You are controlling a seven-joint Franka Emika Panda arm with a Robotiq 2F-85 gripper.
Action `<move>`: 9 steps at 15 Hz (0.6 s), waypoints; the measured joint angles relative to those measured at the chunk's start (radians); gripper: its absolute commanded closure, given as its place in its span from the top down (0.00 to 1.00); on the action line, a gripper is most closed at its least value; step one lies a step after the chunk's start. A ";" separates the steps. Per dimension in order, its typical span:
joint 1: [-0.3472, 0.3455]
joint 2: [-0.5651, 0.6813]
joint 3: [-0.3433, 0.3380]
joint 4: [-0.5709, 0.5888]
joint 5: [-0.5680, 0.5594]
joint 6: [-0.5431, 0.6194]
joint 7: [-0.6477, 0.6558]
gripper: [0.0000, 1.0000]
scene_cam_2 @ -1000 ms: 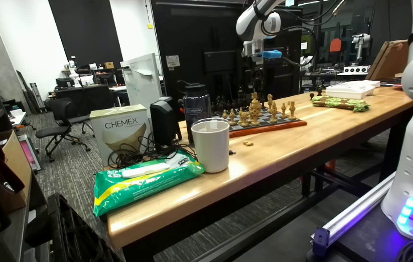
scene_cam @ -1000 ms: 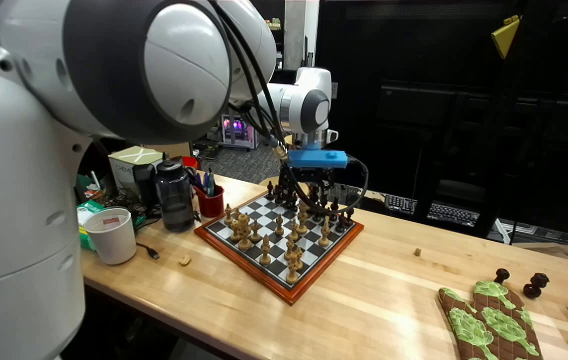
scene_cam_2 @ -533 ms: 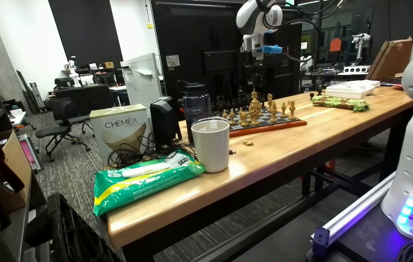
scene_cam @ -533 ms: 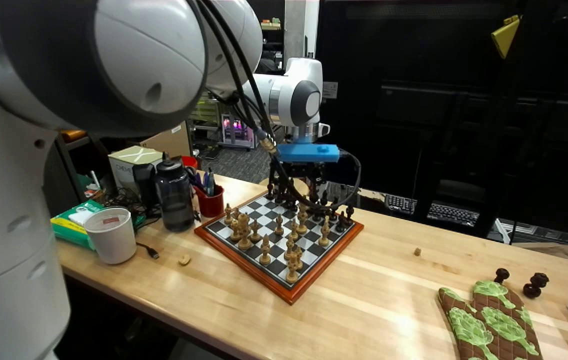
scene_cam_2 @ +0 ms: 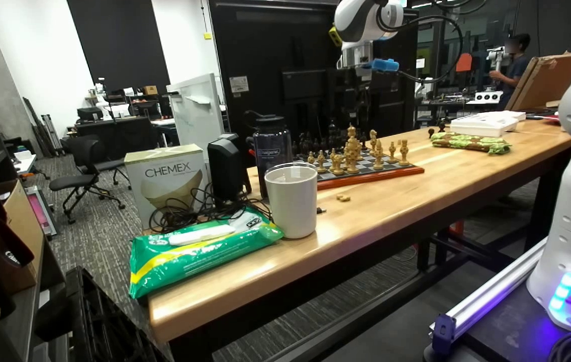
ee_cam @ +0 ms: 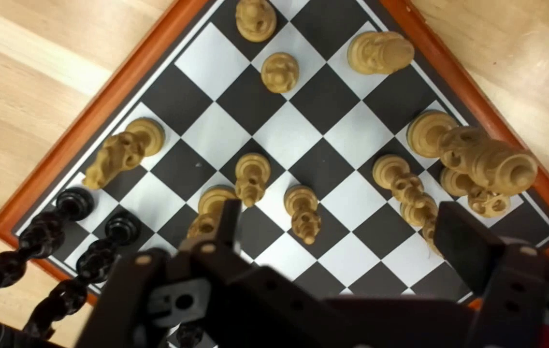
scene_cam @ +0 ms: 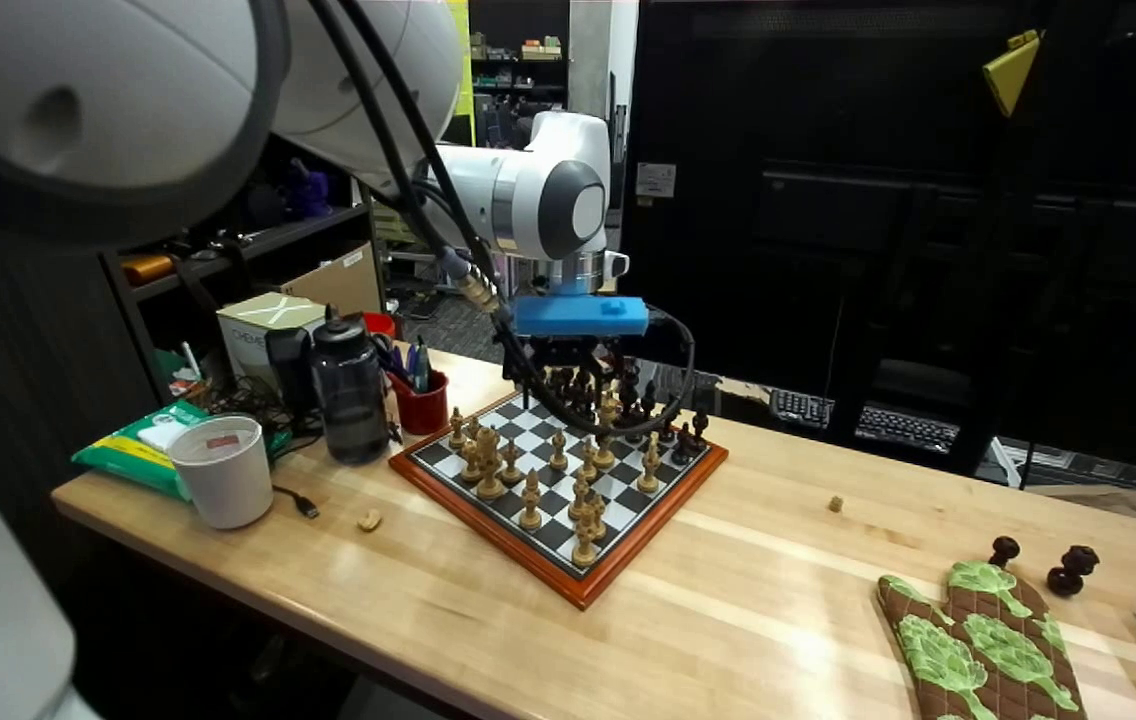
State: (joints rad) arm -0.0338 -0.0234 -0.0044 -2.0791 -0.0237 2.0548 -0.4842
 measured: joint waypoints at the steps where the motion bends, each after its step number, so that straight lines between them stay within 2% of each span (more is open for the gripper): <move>1: 0.006 -0.017 0.000 -0.025 0.000 0.010 0.000 1.00; 9: 0.045 -0.125 0.001 -0.192 -0.001 0.100 0.002 1.00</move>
State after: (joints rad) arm 0.0115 -0.1486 -0.0038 -2.2708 -0.0251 2.1551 -0.4820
